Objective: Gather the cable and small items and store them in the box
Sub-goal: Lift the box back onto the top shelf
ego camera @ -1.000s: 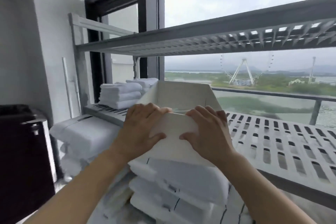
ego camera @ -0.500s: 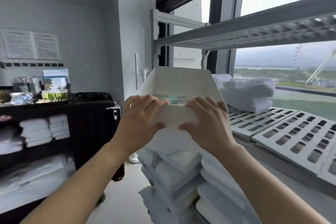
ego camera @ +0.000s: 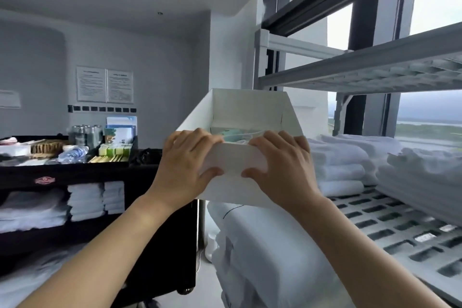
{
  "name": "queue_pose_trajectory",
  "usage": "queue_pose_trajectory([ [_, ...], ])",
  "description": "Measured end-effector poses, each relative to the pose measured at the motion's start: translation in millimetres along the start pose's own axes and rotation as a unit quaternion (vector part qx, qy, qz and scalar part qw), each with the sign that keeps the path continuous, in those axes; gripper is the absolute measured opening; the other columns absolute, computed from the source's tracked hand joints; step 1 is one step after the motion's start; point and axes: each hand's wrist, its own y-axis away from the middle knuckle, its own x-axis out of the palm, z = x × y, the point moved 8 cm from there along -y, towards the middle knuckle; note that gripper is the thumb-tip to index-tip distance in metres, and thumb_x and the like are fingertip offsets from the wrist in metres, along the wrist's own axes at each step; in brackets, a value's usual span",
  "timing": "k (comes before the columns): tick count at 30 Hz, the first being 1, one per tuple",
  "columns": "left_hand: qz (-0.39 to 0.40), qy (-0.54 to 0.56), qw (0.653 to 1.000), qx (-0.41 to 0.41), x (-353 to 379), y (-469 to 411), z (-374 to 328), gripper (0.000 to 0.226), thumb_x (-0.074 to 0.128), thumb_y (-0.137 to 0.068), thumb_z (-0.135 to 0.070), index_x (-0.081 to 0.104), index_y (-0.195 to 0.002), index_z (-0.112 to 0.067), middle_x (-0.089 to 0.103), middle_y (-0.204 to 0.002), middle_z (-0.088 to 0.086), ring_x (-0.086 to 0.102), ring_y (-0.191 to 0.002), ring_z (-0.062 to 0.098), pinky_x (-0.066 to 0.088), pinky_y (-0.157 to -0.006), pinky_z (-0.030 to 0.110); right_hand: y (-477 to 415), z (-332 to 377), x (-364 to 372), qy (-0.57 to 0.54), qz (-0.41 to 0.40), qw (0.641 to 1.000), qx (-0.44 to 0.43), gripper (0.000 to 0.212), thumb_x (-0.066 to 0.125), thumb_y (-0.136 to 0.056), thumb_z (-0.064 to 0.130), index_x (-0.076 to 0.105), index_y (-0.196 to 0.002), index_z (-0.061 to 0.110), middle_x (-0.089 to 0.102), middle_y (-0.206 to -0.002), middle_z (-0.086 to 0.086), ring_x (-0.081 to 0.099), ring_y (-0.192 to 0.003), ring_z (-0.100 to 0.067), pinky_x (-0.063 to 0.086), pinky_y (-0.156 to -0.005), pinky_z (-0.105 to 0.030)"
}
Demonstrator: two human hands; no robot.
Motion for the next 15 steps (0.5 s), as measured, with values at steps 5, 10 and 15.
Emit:
queue_pose_trajectory([
  [5,-0.026,-0.008,1.0,0.002,15,-13,31,0.049,0.069,-0.067,-0.039,0.048,-0.11,-0.025,0.052,-0.099,-0.007,0.044,-0.095,0.016,0.02,-0.083,0.025,-26,-8,33,-0.02,-0.025,0.999,-0.02,0.051,0.086,-0.048,0.037,0.064,-0.091,0.02,0.064,-0.085,0.003,0.059,-0.079,-0.023,0.026,-0.073,-0.029],
  [10,-0.065,0.015,0.998,-0.013,15,-19,55,0.049,0.07,-0.066,-0.035,0.047,-0.108,-0.026,0.042,-0.101,-0.015,0.041,-0.096,0.015,0.018,-0.083,0.025,-50,-2,48,-0.019,-0.047,0.998,-0.049,0.053,0.086,-0.048,0.04,0.063,-0.093,0.022,0.062,-0.084,0.005,0.055,-0.077,-0.021,0.027,-0.074,-0.028],
  [15,-0.085,0.042,0.995,-0.006,15,-35,81,0.049,0.069,-0.065,-0.032,0.048,-0.108,-0.026,0.047,-0.101,-0.012,0.04,-0.096,0.014,0.016,-0.082,0.025,-78,7,56,0.001,-0.059,0.996,-0.064,0.054,0.086,-0.05,0.04,0.063,-0.095,0.021,0.063,-0.086,0.004,0.052,-0.079,-0.02,0.027,-0.075,-0.028],
])
